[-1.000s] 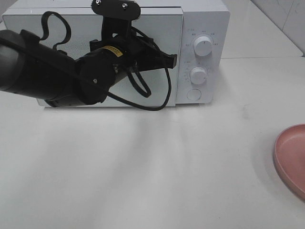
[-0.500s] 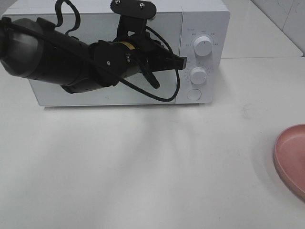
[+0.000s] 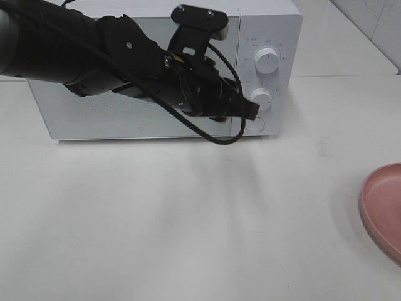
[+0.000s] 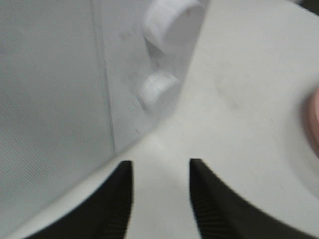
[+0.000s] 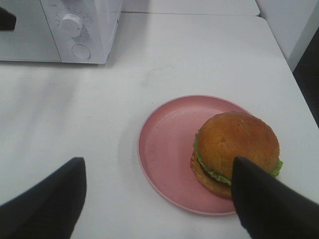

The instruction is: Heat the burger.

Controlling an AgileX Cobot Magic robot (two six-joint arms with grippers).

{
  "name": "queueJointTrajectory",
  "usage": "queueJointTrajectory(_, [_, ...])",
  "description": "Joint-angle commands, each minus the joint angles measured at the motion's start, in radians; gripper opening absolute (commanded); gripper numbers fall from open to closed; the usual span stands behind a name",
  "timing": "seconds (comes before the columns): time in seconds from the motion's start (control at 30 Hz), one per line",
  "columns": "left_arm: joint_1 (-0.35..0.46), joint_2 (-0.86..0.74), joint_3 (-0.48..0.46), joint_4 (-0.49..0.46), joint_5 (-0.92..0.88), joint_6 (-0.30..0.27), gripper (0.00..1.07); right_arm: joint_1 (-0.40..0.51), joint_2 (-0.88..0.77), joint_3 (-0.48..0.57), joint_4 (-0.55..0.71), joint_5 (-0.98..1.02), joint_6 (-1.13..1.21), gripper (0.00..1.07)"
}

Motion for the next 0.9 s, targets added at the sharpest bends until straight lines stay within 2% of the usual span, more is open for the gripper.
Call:
queueJointTrajectory(0.03, [-0.005,-0.017,-0.013,0.016,0.212,-0.020,0.92,-0.005,-0.026,0.001,0.001,-0.004,-0.001,0.76])
queueJointTrajectory(0.07, [-0.005,-0.017,-0.013,0.016,0.212,-0.020,0.92,-0.005,-0.026,0.001,0.001,-0.004,-0.001,0.76])
queueJointTrajectory(0.1, [-0.005,-0.018,-0.013,0.018,0.296,-0.035,1.02,-0.005,-0.026,0.001,0.001,-0.004,-0.001,0.76])
queueJointTrajectory(0.13, [-0.005,-0.018,-0.013,0.018,0.296,-0.035,1.02,-0.005,-0.026,0.001,0.001,-0.004,-0.001,0.76])
queueJointTrajectory(0.2, [-0.005,-0.018,-0.013,0.018,0.415,-0.049,1.00,-0.005,-0.026,0.001,0.001,-0.004,-0.001,0.76])
queueJointTrajectory(0.27, [-0.005,-0.018,-0.013,0.019,0.460,-0.049,1.00,-0.005,-0.026,0.001,0.001,-0.004,-0.001,0.76])
queueJointTrajectory(0.3, [-0.005,-0.021,-0.013,0.030,0.549,-0.048,1.00,-0.005,-0.026,0.001,0.001,-0.004,-0.001,0.76])
queueJointTrajectory(0.33, [-0.005,-0.021,-0.013,0.030,0.549,-0.048,1.00,-0.005,-0.026,0.001,0.001,-0.004,-0.001,0.76])
queueJointTrajectory(0.37, [-0.005,-0.029,-0.013,0.059,0.628,-0.049,1.00,-0.005,-0.026,0.001,0.001,-0.004,-0.001,0.76])
queueJointTrajectory(0.43, [-0.005,-0.034,-0.014,0.074,0.661,-0.049,1.00,-0.005,-0.026,0.001,0.001,-0.004,-0.001,0.76])
queueJointTrajectory(0.5, [-0.005,-0.064,-0.014,0.122,0.759,-0.110,1.00,-0.005,-0.026,0.001,0.001,-0.004,-0.001,0.76])
queueJointTrajectory(0.53, [-0.005,-0.064,-0.014,0.122,0.759,-0.110,1.00,-0.005,-0.026,0.001,0.001,-0.004,-0.001,0.76])
queueJointTrajectory(0.57, [-0.005,-0.092,-0.014,0.170,0.807,-0.177,1.00,-0.005,-0.026,0.001,0.001,-0.004,-0.001,0.76])
queueJointTrajectory(0.6, [-0.005,-0.103,-0.014,0.201,0.826,-0.200,1.00,-0.005,-0.026,0.001,0.001,-0.004,-0.001,0.76])
queueJointTrajectory(0.63, [-0.005,-0.103,-0.014,0.201,0.826,-0.200,1.00,-0.005,-0.026,0.001,0.001,-0.004,-0.001,0.76])
queueJointTrajectory(0.7, [-0.003,-0.151,-0.014,0.287,0.857,-0.269,1.00,-0.005,-0.026,0.001,0.001,-0.004,-0.001,0.76])
queueJointTrajectory(0.73, [-0.003,-0.151,-0.014,0.287,0.857,-0.269,1.00,-0.005,-0.026,0.001,0.001,-0.004,-0.001,0.76])
queueJointTrajectory(0.77, [0.019,-0.176,-0.013,0.336,0.877,-0.321,1.00,-0.005,-0.026,0.001,0.001,-0.004,-0.001,0.76])
queueJointTrajectory(0.83, [0.037,-0.189,-0.013,0.348,0.891,-0.338,1.00,-0.005,-0.026,0.001,0.001,-0.004,-0.001,0.76])
queueJointTrajectory(0.9, [0.102,-0.218,-0.006,0.352,0.932,-0.358,1.00,-0.005,-0.026,0.001,0.001,-0.004,-0.001,0.76])
